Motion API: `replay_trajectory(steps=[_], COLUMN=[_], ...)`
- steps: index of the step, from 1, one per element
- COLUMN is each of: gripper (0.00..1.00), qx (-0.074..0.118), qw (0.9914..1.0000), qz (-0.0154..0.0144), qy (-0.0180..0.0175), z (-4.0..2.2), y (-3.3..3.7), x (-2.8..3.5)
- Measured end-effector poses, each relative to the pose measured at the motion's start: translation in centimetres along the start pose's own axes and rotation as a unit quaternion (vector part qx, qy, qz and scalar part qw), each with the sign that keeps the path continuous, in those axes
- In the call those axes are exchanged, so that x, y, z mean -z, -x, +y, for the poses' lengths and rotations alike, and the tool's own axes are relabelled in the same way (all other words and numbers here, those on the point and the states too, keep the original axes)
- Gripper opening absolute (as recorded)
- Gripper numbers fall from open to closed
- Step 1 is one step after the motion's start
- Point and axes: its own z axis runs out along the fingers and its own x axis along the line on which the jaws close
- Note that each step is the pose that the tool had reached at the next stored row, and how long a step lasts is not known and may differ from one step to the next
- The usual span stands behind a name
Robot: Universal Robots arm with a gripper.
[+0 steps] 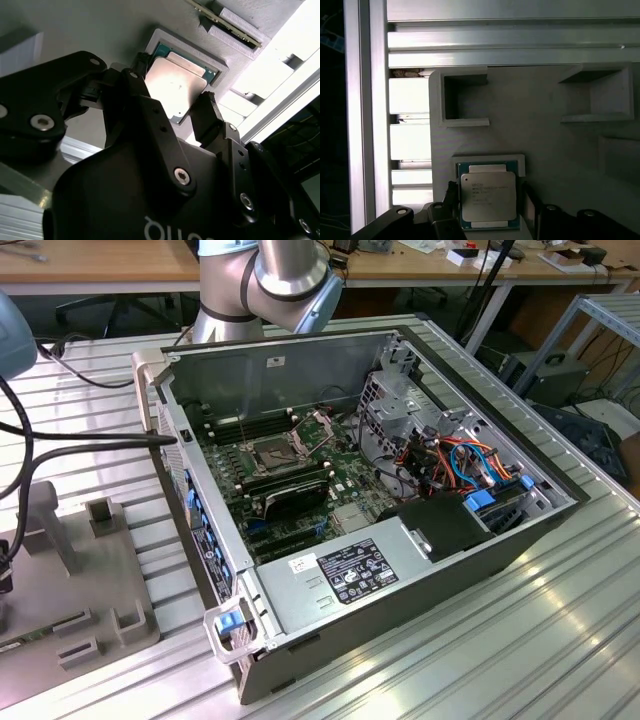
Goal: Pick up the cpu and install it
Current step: 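Pick up the cpu and move it towards the insertion slot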
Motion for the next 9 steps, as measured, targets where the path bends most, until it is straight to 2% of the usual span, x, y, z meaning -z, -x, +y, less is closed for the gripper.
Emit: replay_trajectory(steps=[9], gripper=[0.62], qx=[0.009], qw=[0.99996], qz=[0.0003], qy=[-0.0001], z=[0.19], y=[-0.01], x=[-0.01])
